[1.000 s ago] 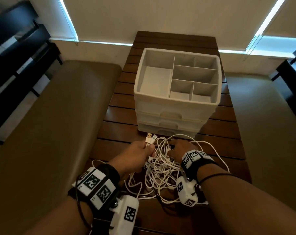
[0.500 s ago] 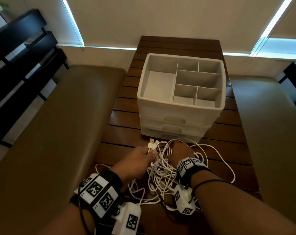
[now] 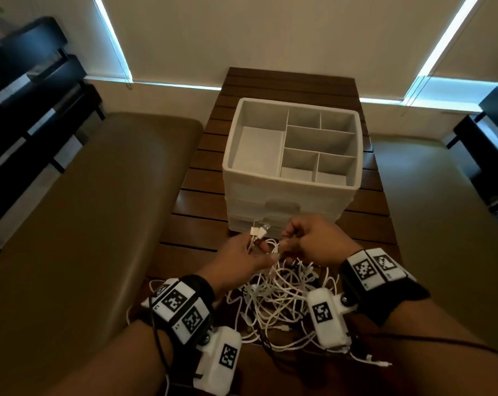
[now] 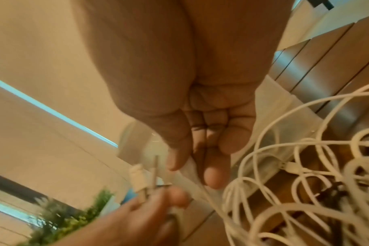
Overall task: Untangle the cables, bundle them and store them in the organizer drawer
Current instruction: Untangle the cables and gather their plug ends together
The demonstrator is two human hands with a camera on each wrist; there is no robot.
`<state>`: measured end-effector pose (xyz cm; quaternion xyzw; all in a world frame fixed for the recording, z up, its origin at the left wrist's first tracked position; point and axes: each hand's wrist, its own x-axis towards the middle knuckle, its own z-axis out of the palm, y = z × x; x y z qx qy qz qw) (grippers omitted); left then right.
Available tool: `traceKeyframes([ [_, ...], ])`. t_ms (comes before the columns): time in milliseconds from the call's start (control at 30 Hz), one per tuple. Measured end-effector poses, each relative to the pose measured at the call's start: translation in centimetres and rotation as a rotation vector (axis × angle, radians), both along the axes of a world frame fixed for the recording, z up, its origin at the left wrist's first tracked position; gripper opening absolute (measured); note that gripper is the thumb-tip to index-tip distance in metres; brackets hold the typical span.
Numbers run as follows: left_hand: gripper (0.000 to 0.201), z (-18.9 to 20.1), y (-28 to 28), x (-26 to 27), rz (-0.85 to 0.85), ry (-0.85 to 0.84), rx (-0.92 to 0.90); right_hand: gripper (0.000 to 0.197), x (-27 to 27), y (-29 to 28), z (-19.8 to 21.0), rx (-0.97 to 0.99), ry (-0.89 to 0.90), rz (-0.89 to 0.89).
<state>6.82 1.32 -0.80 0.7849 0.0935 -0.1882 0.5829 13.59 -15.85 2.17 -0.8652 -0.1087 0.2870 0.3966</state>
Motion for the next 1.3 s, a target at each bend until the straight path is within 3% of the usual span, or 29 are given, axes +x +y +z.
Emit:
traceKeyframes([
  [100,0.017,0.0,-1.1,0.1,-0.047,0.010,-0.041,0.004,-1.2,-0.1,1.4,0.174,0.000,-0.109],
  [200,0.017,0.0,-1.9,-0.3,-0.065,-0.008,-0.005,0.002,-2.1,-0.2,1.4,0.230,-0.053,-0.195],
  [267,0.026,0.1,-2.2,-0.7,-0.034,-0.028,0.000,0.010,-2.7,-0.4,1.3,0.291,-0.064,-0.280],
  [333,0.030,0.4,-2.5,-1.1,0.032,-0.030,-0.081,0.021,-3.6,-0.8,0.9,0.404,0.041,-0.347],
  [400,0.033,0.7,-2.6,-1.4,0.125,-0.023,-0.212,0.027,-5.2,-0.9,0.1,0.463,0.178,-0.294],
  [467,0.035,1.2,-2.7,-1.6,0.182,-0.008,-0.296,0.024,-6.5,-0.9,-0.8,0.476,0.170,-0.240],
  [567,0.036,1.7,-2.9,-1.9,0.216,0.007,-0.332,0.018,-7.6,-0.5,-1.7,0.410,0.044,-0.234],
  [733,0.031,2.8,-3.4,-1.9,0.259,-0.035,-0.363,0.009,-8.0,0.4,-2.1,0.093,-0.295,-0.130],
  [933,0.034,6.0,-1.8,-1.0,0.403,-0.139,-0.401,0.021,-8.4,-0.8,-1.9,-0.093,-0.267,0.081],
  [1033,0.035,8.4,0.3,-1.1,0.352,-0.107,-0.586,0.024,-8.0,-2.2,-1.3,-0.090,-0.250,0.048],
  [1067,0.035,9.2,1.0,-1.3,0.293,-0.099,-0.536,0.022,-7.6,-2.5,-0.9,-0.099,-0.260,0.052],
  [1100,0.035,10.1,1.7,-1.6,0.219,-0.112,-0.374,0.019,-7.3,-2.6,-0.6,-0.140,-0.272,0.073],
  [1233,0.031,13.8,5.8,-1.6,-0.119,-0.335,0.754,0.013,-6.6,-3.6,0.3,-0.271,-0.302,0.093],
  [1300,0.025,14.8,7.6,-1.4,-0.117,-0.361,1.018,0.015,-6.5,-4.0,0.5,-0.195,-0.298,0.042],
])
